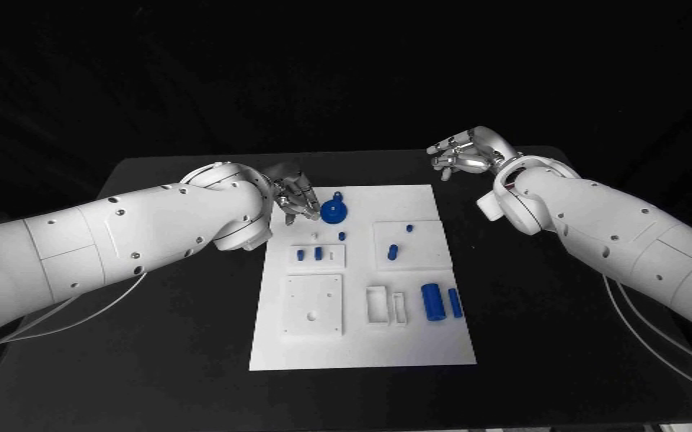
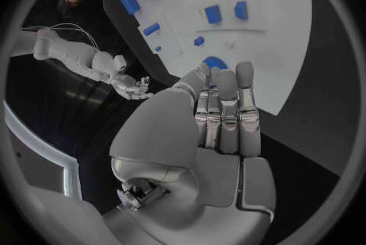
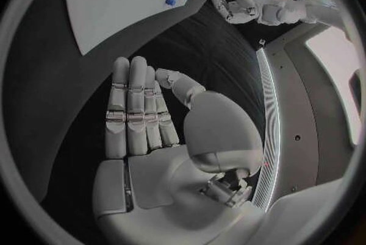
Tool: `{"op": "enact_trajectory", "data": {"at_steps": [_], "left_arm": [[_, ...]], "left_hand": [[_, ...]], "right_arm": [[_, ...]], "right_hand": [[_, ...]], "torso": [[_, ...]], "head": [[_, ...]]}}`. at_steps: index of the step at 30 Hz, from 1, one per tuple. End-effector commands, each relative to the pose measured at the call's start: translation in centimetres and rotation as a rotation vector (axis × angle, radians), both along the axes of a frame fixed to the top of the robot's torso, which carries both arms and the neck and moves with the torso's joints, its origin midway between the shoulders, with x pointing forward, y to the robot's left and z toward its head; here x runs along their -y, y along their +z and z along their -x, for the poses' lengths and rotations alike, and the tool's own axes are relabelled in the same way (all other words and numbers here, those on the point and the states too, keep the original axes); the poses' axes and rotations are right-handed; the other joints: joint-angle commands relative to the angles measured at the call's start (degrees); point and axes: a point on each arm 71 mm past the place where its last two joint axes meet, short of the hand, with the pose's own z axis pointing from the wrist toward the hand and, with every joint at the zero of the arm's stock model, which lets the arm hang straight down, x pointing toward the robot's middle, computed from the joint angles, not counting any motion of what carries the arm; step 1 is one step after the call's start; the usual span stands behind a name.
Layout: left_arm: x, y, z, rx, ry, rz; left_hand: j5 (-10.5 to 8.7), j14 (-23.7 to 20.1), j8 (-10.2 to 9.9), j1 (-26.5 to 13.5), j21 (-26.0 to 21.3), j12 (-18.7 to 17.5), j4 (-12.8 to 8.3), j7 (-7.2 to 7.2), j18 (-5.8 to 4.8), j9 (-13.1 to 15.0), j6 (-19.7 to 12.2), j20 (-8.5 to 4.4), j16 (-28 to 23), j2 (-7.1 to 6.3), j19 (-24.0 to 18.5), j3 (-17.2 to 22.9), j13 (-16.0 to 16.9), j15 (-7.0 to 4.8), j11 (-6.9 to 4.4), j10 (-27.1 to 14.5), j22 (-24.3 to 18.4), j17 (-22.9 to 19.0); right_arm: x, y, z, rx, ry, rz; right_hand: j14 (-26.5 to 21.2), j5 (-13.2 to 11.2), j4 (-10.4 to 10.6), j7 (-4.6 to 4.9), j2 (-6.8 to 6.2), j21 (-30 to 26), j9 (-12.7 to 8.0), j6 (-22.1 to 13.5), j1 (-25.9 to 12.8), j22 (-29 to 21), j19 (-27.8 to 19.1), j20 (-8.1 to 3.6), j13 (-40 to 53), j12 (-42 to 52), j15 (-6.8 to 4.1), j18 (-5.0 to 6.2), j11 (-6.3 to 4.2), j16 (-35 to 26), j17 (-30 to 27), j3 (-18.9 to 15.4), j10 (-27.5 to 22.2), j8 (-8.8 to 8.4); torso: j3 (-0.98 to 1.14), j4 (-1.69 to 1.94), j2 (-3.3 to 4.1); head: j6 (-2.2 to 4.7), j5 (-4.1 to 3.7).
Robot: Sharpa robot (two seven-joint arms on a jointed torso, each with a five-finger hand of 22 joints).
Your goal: Assemble the parts on the task board
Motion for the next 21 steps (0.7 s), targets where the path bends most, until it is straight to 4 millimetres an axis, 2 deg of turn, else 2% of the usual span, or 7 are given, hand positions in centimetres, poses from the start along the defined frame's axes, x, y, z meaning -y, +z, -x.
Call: {"op": "enact_trajectory", "data": {"at_steps": [1,3,7,11,14,17,21], "left_arm": [[1.7,1.4,-0.3,0.243,-0.177,0.068],[2.2,1.4,-0.4,0.273,-0.219,0.062],[3.3,1.0,-0.3,0.317,-0.313,0.02],[4.0,0.2,0.0,0.316,-0.38,-0.008],[4.4,-0.2,0.0,0.318,-0.408,-0.026],[4.6,-0.8,0.1,0.325,-0.437,-0.055],[4.9,-1.5,0.2,0.332,-0.477,-0.111]], "left_hand": [[-1.76,1.0,-4.4,0.4,0.2,-5.8,-1.5,-0.35,0.71,0.3,2.4,-0.06,-0.9,-0.42,-0.2,-1.1,-0.1,0.15,0.24,2.2,1.2,-0.7],[-4.66,1.4,-6.4,-1.6,-0.2,-9.5,-0.7,-0.84,0.75,0.6,3.5,0.32,-1.2,-1.12,0.1,-2.7,-0.1,0.45,0.85,2.5,0.8,-0.9],[-4.94,1.6,-9.7,-2.6,-1.3,-14.0,0.3,-1.44,0.91,1.0,4.1,0.74,-1.6,-2.06,0.6,-4.8,0.0,0.8,1.52,2.4,0.0,-1.2],[-4.92,1.1,-12.1,-2.0,-2.3,-14.3,0.4,-0.51,1.11,1.4,4.7,1.13,-2.1,-1.74,0.7,-5.4,-0.1,1.24,2.15,1.3,-0.2,-1.5],[-4.73,1.1,-12.2,-1.5,-2.5,-14.3,0.1,-0.33,1.35,0.8,3.5,1.35,-2.2,-1.79,0.8,-5.2,-0.1,1.46,2.54,0.0,0.0,-1.6],[-4.61,1.0,-12.2,-1.5,-2.9,-14.3,-0.4,-0.5,1.77,0.1,3.6,1.61,-1.8,-1.91,0.9,-4.8,-0.1,1.45,2.58,-0.5,0.9,-1.6],[-4.56,0.8,-12.2,-1.8,-3.0,-14.4,-0.5,-0.88,1.65,0.1,3.2,1.57,-1.6,-2.37,0.9,-4.9,-0.1,1.41,2.74,-1.7,1.0,-1.7]], "right_arm": [[-0.3,0.1,0.0,0.005,0.017,-0.016],[-0.4,0.1,0.0,0.007,0.018,-0.019],[-0.5,0.1,0.0,0.013,0.018,-0.026],[-0.7,0.2,0.0,0.016,0.016,-0.034],[-0.8,0.2,0.0,0.02,0.017,-0.039],[-1.0,0.2,0.0,0.022,0.02,-0.042],[-1.2,0.3,0.0,0.027,0.023,-0.044]], "right_hand": [[0.6,-0.2,0.1,0.39,0.46,-0.3,0.0,0.2,0.5,-4.2,-0.8,0.3,-3.2,-3.8,0.46,-0.31,0.34,-3.7,-2.5,-0.9,1.2,-0.21],[0.4,-0.4,0.1,0.43,0.58,-0.5,0.0,0.2,0.4,-5.5,-1.3,0.47,-4.1,-5.1,0.69,-0.41,0.56,-4.7,-3.0,-1.1,1.2,-0.19],[0.7,-0.6,0.2,0.52,1.09,-0.3,0.0,0.2,0.1,-8.6,-1.8,0.8,-6.8,-8.2,1.01,-0.46,1.03,-6.8,-4.0,-1.6,2.1,-0.18],[0.3,-0.6,0.1,0.62,1.07,-0.4,0.0,0.3,0.0,-11.2,-2.9,1.16,-9.4,-11.5,1.47,-0.53,1.47,-8.7,-5.2,-1.6,2.5,-0.18],[0.6,-0.8,0.0,0.66,1.22,0.0,-0.1,0.4,0.2,-14.4,-3.4,1.44,-9.8,-15.6,1.74,-0.4,1.78,-10.4,-6.9,-1.5,3.8,-0.22],[0.7,-0.6,0.1,0.67,1.17,0.1,-0.1,0.4,0.1,-15.0,-3.2,1.41,-9.8,-16.1,1.73,-0.5,1.74,-10.5,-7.1,-1.7,4.2,-0.2],[1.0,-0.6,0.1,0.66,1.14,0.3,-0.1,0.3,0.1,-16.6,-2.9,1.34,-9.8,-17.2,1.7,-0.6,1.72,-10.8,-7.5,-2.1,4.8,-0.2]], "torso": [[0.0,0.01,0.02],[-0.03,0.01,0.0],[-0.01,0.05,0.0],[-0.08,-0.05,0.14],[-0.09,-0.1,0.11],[-0.1,-0.08,0.11],[-0.05,-0.02,0.12]], "head": [[0.58,-0.06],[0.71,-0.04],[1.04,0.11],[1.31,0.18],[1.37,0.18],[1.38,0.14],[1.31,0.05]]}}
